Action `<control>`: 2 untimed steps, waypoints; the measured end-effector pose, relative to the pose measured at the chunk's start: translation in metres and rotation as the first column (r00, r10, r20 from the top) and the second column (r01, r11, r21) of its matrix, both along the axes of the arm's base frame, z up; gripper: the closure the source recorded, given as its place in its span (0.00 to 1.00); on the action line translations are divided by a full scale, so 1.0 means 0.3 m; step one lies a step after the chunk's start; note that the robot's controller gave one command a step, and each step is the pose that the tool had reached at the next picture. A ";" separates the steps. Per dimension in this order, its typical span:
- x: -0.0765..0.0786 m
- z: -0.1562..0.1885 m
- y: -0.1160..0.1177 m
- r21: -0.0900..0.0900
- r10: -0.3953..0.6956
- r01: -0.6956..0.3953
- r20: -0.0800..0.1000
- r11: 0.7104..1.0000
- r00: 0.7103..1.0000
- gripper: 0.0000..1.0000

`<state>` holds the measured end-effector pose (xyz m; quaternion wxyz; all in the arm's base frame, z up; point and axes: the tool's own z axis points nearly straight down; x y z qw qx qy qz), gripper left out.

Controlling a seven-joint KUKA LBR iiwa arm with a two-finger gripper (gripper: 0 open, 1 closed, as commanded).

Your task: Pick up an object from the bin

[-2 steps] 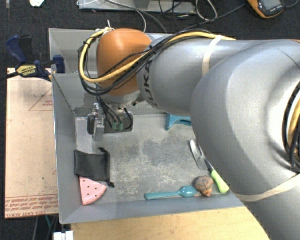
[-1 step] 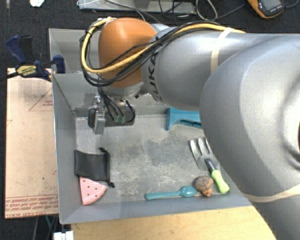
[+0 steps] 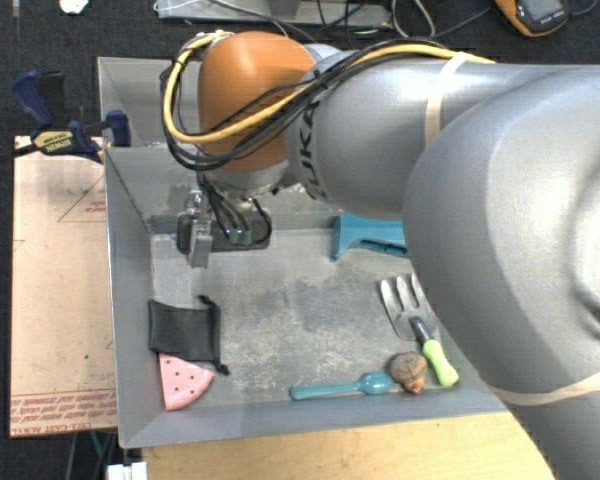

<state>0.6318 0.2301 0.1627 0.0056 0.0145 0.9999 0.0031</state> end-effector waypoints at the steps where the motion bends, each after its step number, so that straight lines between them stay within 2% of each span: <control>1: 0.002 0.026 0.001 0.001 0.000 0.000 0.002 1.000 1.000 1.00; 2: -0.004 0.117 -0.001 -0.002 0.000 0.000 -0.007 1.000 1.000 1.00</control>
Offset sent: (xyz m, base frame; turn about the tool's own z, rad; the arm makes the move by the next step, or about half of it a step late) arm 0.0006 0.0003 0.0893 0.0000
